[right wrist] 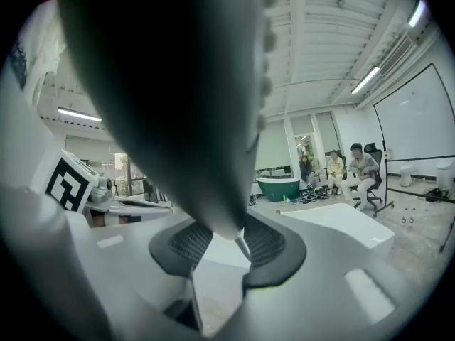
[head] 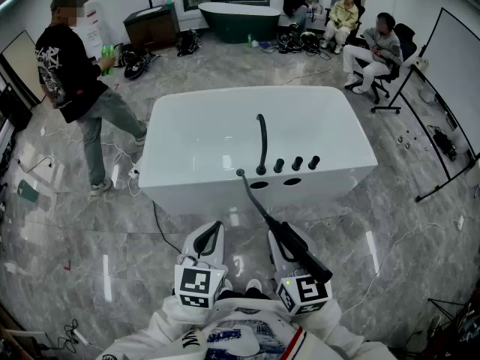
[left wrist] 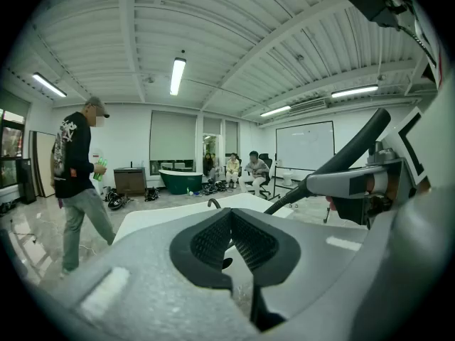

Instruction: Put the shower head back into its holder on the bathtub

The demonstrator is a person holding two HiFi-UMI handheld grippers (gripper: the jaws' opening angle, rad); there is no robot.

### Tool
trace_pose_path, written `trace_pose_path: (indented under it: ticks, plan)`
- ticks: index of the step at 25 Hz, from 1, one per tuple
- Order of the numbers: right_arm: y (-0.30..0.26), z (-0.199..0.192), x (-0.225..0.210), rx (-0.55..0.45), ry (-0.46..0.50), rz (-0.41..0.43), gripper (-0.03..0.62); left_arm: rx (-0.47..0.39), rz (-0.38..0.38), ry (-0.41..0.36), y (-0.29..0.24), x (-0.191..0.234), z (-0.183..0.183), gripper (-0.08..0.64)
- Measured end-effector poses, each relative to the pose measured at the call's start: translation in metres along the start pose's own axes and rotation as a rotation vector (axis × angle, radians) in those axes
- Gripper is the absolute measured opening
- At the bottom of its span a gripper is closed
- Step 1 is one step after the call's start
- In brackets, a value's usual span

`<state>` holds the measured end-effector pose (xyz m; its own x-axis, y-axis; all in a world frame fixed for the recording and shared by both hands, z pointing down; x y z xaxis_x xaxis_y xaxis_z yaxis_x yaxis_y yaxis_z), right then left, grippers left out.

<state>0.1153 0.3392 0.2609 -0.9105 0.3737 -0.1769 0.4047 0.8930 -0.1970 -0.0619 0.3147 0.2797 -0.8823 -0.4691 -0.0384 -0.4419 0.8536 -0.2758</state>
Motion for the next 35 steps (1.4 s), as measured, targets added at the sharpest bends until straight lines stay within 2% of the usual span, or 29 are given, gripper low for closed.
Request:
trace_pose_path:
  ticks: [16, 29, 35]
  plan:
    - [-0.003, 0.003, -0.011, -0.005, -0.002, 0.019, 0.138, 0.013, 0.019, 0.007, -0.010, -0.007, -0.001, 0.000]
    - [-0.006, 0.010, -0.028, -0.024, 0.009, 0.077, 0.138, 0.022, 0.074, 0.026, -0.018, -0.018, -0.001, 0.000]
    - [-0.019, 0.030, -0.021, -0.062, 0.032, 0.116, 0.138, 0.027, 0.084, 0.026, -0.026, -0.008, -0.006, 0.000]
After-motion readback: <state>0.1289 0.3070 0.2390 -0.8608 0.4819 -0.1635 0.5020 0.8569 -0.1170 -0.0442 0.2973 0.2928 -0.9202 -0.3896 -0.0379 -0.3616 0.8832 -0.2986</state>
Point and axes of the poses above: the fingertips, and each gripper's own axes: y backward along the fingers, x to its left, z out of its top, the point moved 5 cm from there along y, backward along the fingers, and after that the axes turned 3 degrees about -y, right-handed, at the moved point
